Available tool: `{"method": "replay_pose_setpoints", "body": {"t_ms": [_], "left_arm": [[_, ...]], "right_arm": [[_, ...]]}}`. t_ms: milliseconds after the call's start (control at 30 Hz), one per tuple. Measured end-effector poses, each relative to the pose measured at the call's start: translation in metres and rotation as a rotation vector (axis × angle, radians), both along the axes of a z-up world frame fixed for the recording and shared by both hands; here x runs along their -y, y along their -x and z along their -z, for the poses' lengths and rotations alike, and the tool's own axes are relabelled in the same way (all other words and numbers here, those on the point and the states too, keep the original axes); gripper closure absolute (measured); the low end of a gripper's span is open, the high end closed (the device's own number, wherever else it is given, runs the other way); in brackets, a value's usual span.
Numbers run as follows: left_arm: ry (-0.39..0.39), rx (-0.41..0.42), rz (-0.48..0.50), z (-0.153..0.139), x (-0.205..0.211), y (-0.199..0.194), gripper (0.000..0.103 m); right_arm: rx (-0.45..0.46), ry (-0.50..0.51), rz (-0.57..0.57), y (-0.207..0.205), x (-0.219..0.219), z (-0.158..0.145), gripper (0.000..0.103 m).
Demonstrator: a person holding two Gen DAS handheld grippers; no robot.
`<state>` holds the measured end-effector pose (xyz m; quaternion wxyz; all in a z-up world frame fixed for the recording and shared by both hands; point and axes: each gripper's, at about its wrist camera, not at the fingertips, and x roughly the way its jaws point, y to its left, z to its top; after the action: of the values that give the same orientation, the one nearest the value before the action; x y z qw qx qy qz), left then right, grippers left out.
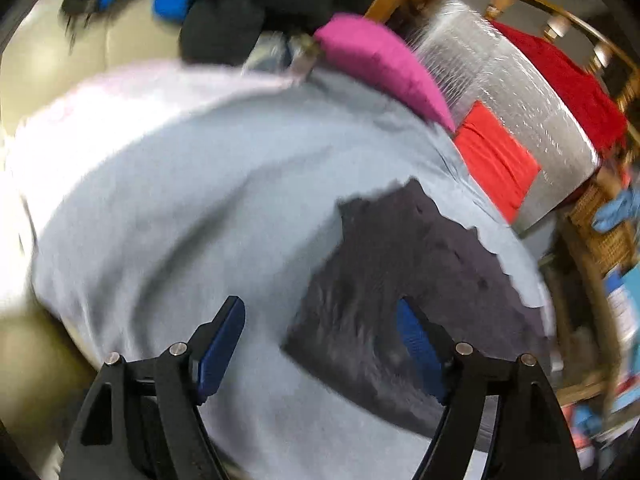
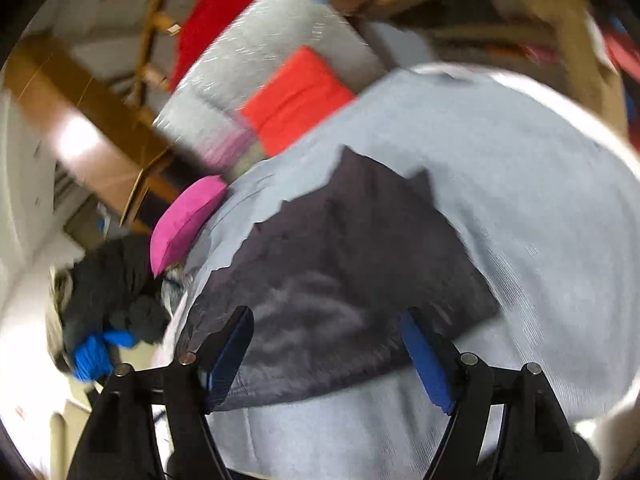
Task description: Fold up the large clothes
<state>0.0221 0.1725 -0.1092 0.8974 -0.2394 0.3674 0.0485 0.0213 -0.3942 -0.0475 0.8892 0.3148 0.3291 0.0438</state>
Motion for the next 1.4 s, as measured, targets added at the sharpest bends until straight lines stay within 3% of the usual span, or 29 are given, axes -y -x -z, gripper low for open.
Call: {"method": "replay_pose_setpoints", "body": {"t_ms": [67, 100, 133, 233, 433, 567, 700, 800, 967, 1067, 1133, 1400], "left_arm": [[-0.165, -0.031, -0.021, 0.006, 0.005, -0.011, 0.024], [-0.271, -0.092, -0.028, 0.017, 0.009, -0.022, 0.024], [-0.314, -0.143, -0.019, 0.027, 0.01, -0.029, 0.024], [-0.283, -0.174, -0.011, 0.036, 0.002, -0.032, 0.024], [-0.201, -0.079, -0.018, 0.003, -0.007, -0.043, 0.024], [-0.217, -0.116, 0.071, 0.009, 0.012, -0.078, 0.024], [-0.327, -0.215, 0.102, 0.041, 0.023, -0.094, 0.022], [-0.285, -0.211, 0.073, 0.038, 0.016, -0.089, 0.022], [-0.265, -0.133, 0.07, 0.011, 0.017, -0.065, 0.022], [-0.247, -0.071, 0.083, -0.009, 0.026, -0.047, 0.02], [-0.246, -0.043, 0.092, -0.021, 0.036, -0.036, 0.015], [-0.261, 0.064, 0.19, -0.06, 0.079, 0.002, 0.014]], "right_arm": [[-0.017, 0.126, 0.023, -0.013, -0.002, 0.003, 0.023], [-0.069, 0.179, 0.035, -0.022, -0.001, 0.012, 0.023], [-0.117, 0.203, 0.018, -0.029, -0.001, 0.022, 0.023], [-0.22, 0.322, 0.023, -0.038, -0.003, 0.042, 0.023], [-0.117, 0.373, 0.013, -0.04, -0.005, 0.003, 0.023], [-0.112, 0.377, -0.032, -0.063, -0.002, 0.007, 0.023], [-0.244, 0.377, -0.032, -0.083, 0.008, 0.046, 0.023], [-0.234, 0.376, -0.027, -0.077, 0.01, 0.036, 0.023], [-0.147, 0.39, -0.018, -0.055, 0.005, 0.006, 0.022], [-0.106, 0.421, -0.025, -0.041, -0.013, -0.011, 0.014], [-0.085, 0.448, -0.047, -0.03, -0.027, -0.018, 0.013], [-0.036, 0.546, -0.114, -0.003, -0.087, -0.029, 0.01]]}}
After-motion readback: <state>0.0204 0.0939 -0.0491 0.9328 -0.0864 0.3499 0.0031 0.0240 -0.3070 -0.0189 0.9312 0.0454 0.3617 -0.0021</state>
